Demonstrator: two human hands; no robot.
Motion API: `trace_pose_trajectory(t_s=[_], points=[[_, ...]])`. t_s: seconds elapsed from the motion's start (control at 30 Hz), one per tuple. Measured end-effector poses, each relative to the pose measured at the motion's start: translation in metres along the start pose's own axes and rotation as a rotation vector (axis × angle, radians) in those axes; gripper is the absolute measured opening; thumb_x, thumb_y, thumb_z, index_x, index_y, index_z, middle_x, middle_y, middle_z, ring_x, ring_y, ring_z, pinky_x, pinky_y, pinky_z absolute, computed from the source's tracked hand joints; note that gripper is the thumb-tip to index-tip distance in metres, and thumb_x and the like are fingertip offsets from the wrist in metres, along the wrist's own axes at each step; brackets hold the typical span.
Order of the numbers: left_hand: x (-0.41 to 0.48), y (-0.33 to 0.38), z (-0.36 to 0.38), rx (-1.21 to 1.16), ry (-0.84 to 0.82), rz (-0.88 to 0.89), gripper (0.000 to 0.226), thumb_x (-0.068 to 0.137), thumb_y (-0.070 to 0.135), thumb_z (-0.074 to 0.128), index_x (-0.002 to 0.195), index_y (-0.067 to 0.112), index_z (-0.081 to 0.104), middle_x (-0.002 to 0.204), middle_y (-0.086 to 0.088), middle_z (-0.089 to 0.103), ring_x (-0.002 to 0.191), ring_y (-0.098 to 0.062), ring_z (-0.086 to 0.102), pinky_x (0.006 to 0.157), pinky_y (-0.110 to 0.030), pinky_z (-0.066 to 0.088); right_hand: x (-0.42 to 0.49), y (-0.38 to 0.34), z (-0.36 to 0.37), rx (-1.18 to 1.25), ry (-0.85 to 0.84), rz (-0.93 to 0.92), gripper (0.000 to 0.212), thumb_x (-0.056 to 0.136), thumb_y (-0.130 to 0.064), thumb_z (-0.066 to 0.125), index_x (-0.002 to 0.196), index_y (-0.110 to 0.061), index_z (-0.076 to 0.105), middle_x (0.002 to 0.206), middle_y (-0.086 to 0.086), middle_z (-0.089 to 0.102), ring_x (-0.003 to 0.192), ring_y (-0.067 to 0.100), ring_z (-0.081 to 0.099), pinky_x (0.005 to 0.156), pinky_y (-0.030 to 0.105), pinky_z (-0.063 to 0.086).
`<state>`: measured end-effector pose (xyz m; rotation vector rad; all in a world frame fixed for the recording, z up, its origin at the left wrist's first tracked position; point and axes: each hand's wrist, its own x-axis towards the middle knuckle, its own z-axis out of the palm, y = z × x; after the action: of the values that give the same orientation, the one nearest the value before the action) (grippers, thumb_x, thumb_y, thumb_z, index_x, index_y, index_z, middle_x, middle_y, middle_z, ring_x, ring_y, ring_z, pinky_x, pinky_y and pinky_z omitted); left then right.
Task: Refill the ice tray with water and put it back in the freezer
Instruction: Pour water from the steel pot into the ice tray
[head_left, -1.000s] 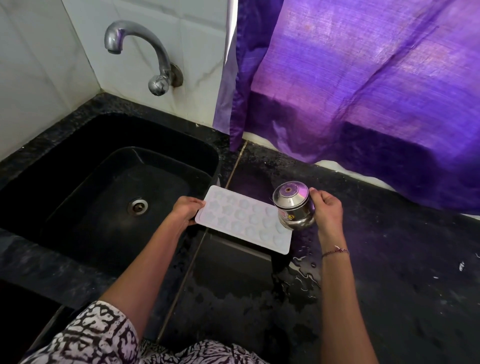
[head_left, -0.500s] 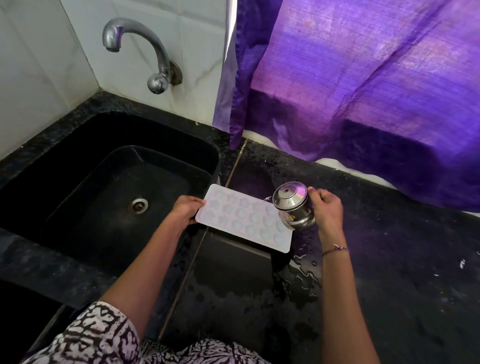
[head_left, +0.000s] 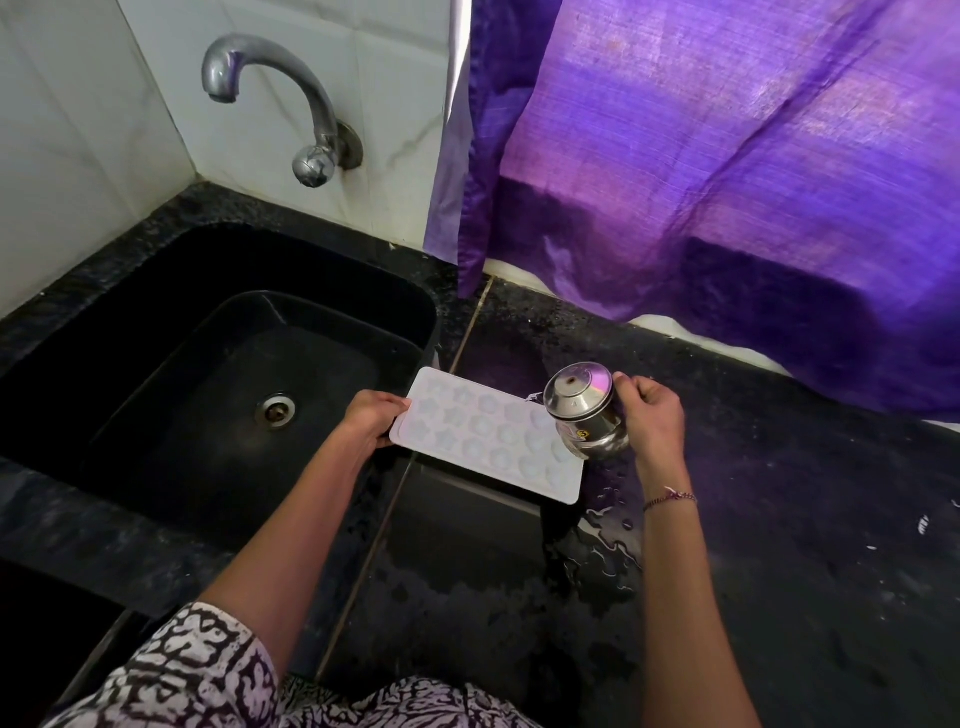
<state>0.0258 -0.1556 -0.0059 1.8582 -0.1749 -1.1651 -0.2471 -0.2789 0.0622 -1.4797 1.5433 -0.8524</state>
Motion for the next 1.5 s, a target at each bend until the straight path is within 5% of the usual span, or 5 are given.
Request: trace_pose_trajectory(t_s=[0.3,0.5,1.2,1.5], points=[[0.002,-0.001,0.000,-0.007,0.006,-0.004,0.019,0.089,0.005,0.061,0.071,0.011,0.061,0.077,-0.005,0.060,0.066,-0.017,0.057,0.053,-0.028,0.047,-0.001,-0.001,-0.010,0.175,-0.020,0.069,0.040,0.089,-0.025,0.061,0.051,-0.020,0.048,0.055,-0.001,0.050,0.061,0.014,0.044,0.066,0.033,0.037],[0.003,0.000,0.000,0.012,0.017,-0.010,0.018,0.090,0.008,0.062,0.072,0.011,0.061,0.076,-0.005,0.060,0.067,-0.017,0.058,0.052,-0.028,0.046,0.002,-0.001,-0.022,0.131,-0.002,0.055,0.039,0.088,-0.030,0.061,0.052,-0.020,0.047,0.050,-0.003,0.049,0.054,0.017,0.042,0.052,0.032,0.033],[0.004,-0.002,0.000,0.009,0.013,0.000,0.006,0.091,0.008,0.060,0.087,0.007,0.063,0.096,-0.012,0.062,0.071,-0.018,0.058,0.055,-0.029,0.047,0.005,0.007,-0.024,0.007,0.002,0.036,0.043,0.086,-0.033,0.060,0.050,-0.020,0.041,0.052,-0.001,0.044,0.057,0.016,0.039,0.061,0.034,0.034],[0.004,-0.002,-0.001,0.018,0.013,-0.008,0.016,0.091,0.010,0.061,0.074,0.012,0.061,0.092,-0.010,0.063,0.069,-0.017,0.059,0.054,-0.028,0.047,0.004,0.009,-0.027,0.007,0.013,0.044,0.038,0.086,-0.032,0.061,0.054,-0.020,0.046,0.054,0.000,0.047,0.058,0.016,0.042,0.061,0.034,0.035]])
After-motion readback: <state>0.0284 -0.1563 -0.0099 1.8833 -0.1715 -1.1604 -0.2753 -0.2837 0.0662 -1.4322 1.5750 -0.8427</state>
